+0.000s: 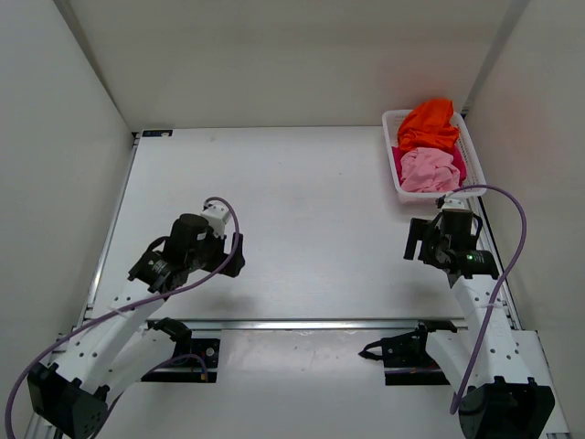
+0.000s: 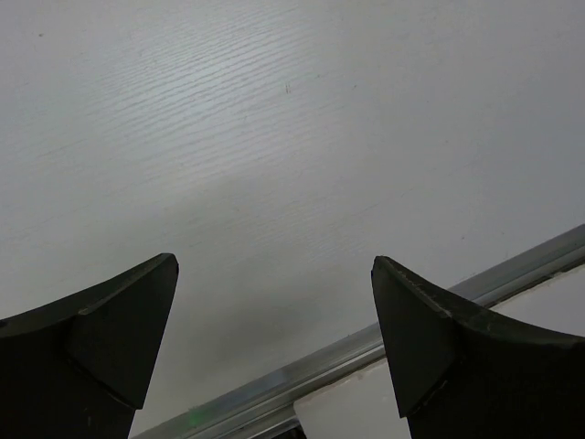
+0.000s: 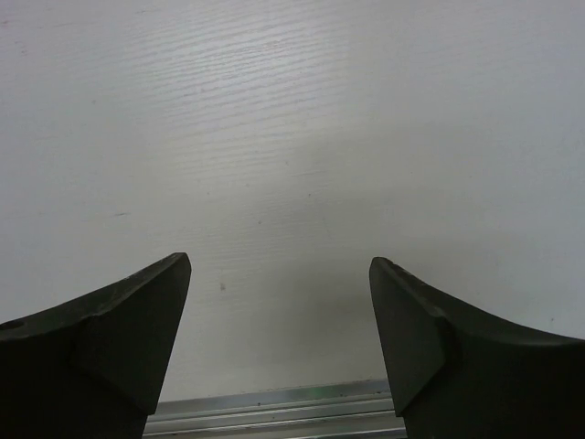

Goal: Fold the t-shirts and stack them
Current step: Grab crumpled tshirt from bin with the right arm

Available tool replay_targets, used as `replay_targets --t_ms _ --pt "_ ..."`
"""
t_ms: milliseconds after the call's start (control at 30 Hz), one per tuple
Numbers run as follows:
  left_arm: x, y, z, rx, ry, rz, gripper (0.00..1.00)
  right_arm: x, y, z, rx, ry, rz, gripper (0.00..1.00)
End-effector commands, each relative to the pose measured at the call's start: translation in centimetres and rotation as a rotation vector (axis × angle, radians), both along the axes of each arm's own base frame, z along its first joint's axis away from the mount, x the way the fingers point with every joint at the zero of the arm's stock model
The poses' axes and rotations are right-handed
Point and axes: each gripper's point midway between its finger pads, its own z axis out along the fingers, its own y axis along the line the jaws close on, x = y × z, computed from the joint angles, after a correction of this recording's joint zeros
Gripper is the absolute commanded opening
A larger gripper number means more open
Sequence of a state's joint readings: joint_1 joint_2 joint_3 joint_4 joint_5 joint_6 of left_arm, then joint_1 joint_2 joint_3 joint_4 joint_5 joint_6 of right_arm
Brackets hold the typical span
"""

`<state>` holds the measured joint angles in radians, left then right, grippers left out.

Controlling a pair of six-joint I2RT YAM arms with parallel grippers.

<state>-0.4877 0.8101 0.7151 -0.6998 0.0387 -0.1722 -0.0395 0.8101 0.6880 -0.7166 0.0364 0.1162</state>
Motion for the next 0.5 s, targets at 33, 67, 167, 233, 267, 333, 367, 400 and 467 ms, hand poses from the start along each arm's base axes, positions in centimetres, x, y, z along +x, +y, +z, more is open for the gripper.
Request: replay_targets --t_ms 33,67,167,233,267,333,367,400,467 --pt "0.4 0.2 0.7 -0.017 -0.028 0.011 0.99 0.6 0.2 0.2 -0.006 -0.027 0.016 0.79" --pt "0.2 0.3 0.6 -0.018 -0.029 0.011 0.99 0.8 0.2 0.5 -0.003 -0.033 0.01 0.79" --pt "0.3 0.3 1.1 -0.023 -0.049 0.017 0.99 0.8 0.3 0.7 -0.008 -0.045 0.017 0.79" --pt "0.2 0.3 1.5 -0.029 -0.065 0.012 0.98 0.8 0.3 0.6 -0.006 -0.039 0.018 0.79" --pt "0.1 0.4 1.2 -0.03 -0.062 0.017 0.98 0.7 0.3 0.7 -0.007 -0.042 0.021 0.79" --pt "0.2 0.2 1.9 -0.04 -0.088 0.009 0.98 1.2 0.4 1.0 0.007 -0.047 0.026 0.78" --pt "0.1 0.1 2.2 -0.053 -0.1 0.007 0.99 1.7 0.3 2.0 0.01 -0.07 0.022 0.66" --pt "0.0 -0.1 2.3 -0.061 -0.103 -0.004 0.98 2.6 0.6 3.3 0.039 -0.083 0.033 0.36" --pt "0.0 -0.1 2.2 -0.063 -0.104 -0.007 0.5 4.8 0.4 5.4 0.057 -0.101 0.015 0.0"
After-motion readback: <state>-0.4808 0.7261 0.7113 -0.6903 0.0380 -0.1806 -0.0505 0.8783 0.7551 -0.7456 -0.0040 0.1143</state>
